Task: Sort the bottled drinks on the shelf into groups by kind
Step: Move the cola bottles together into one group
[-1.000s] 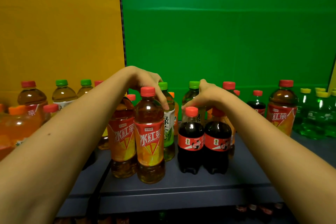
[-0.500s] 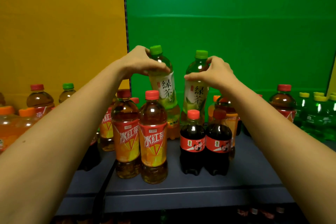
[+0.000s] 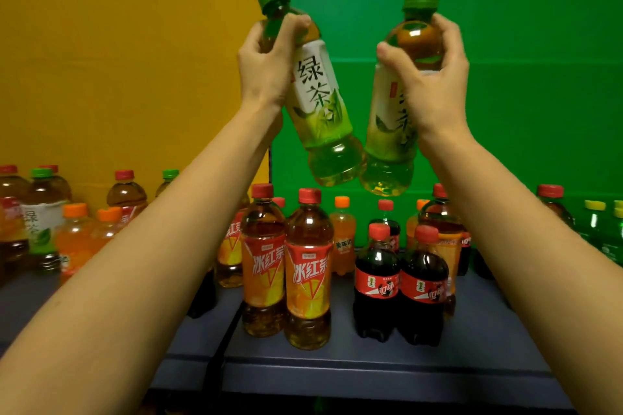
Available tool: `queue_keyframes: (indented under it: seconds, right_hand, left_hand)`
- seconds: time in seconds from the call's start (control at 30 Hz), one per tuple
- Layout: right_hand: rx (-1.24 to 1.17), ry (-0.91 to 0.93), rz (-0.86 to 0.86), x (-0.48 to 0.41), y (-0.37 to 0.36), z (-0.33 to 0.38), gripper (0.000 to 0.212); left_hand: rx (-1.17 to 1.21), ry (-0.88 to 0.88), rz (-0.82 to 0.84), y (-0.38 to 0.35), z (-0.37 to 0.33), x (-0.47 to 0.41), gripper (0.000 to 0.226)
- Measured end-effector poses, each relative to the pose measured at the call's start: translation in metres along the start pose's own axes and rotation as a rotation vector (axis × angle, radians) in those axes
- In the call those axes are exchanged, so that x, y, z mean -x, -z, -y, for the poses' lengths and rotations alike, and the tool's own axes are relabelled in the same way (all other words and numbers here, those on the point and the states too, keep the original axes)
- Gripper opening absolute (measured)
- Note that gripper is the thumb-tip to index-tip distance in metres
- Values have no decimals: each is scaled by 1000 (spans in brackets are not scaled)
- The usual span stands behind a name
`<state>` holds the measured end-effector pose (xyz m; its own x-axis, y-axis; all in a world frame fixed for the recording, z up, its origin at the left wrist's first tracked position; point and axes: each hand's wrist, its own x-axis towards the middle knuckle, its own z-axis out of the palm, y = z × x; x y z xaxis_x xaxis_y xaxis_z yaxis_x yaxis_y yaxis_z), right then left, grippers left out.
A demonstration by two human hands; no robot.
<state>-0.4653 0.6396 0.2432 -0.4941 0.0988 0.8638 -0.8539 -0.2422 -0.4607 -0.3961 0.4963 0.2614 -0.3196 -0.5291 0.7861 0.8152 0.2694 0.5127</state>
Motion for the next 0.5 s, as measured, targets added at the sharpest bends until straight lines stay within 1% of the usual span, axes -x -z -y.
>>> queue_keyframes:
  seconds: [0.07, 0.13, 0.2, 0.33, 0.43, 0.5]
  right_hand:
    - [-84, -21, 17, 3, -2, 12, 65]
    - [-196, -80, 76, 9, -6, 21, 55]
    - [-280, -128, 140, 22, -14, 29, 46]
    - [-365, -186, 255, 58, -40, 41, 38]
    - [-438, -220, 332, 90, -67, 45, 32]
    - [-475, -245, 378, 112, -88, 50, 34]
  left_hand:
    - [5, -1, 4, 13, -15, 4, 25]
    - [-26, -25, 11, 30, -27, 10, 31]
    - [-71, -51, 19, 51, -38, 19, 30]
    - [-168, -51, -5, 102, -57, 39, 20]
    - [-263, -74, -3, 149, -71, 54, 28]
    - [-321, -74, -35, 182, -82, 62, 27]
